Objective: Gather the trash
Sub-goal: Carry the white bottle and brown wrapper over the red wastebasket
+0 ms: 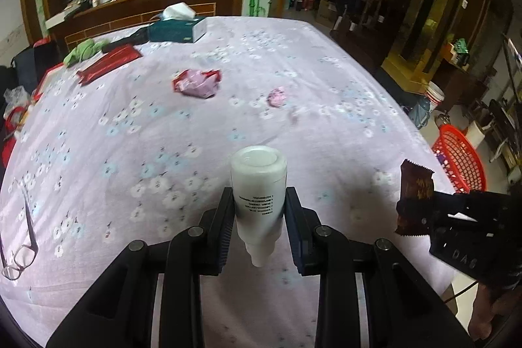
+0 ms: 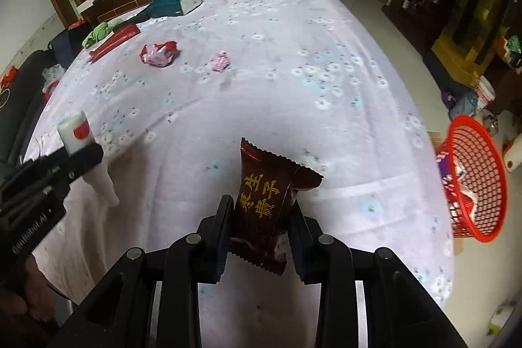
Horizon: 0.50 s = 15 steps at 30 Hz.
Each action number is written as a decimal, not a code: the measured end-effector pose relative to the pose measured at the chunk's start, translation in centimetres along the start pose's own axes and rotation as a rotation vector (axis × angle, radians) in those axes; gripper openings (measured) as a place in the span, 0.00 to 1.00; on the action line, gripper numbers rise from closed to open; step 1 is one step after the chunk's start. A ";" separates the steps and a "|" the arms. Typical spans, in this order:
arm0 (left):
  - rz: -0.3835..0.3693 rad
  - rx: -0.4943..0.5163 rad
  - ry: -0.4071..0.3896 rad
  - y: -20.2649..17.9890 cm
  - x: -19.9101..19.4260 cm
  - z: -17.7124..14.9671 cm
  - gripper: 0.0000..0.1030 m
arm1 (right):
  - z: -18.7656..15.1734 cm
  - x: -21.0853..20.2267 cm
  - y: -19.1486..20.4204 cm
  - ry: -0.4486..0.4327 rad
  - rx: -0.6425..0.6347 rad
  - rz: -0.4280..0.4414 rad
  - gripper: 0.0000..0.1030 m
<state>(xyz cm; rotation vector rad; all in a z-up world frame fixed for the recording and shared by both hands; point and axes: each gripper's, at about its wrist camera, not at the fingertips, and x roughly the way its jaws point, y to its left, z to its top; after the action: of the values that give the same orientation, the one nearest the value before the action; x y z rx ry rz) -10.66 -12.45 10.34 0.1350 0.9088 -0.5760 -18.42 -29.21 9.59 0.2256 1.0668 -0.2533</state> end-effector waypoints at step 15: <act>-0.041 0.076 -0.031 -5.6 -1.4 1.3 0.28 | -0.8 -3.5 -3.6 -0.082 0.036 -0.044 0.33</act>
<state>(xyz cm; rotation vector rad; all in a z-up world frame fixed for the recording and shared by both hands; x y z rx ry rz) -13.34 -17.03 12.93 0.1757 0.8616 -0.6495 -21.80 -32.00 12.12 0.2222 0.9877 -0.3185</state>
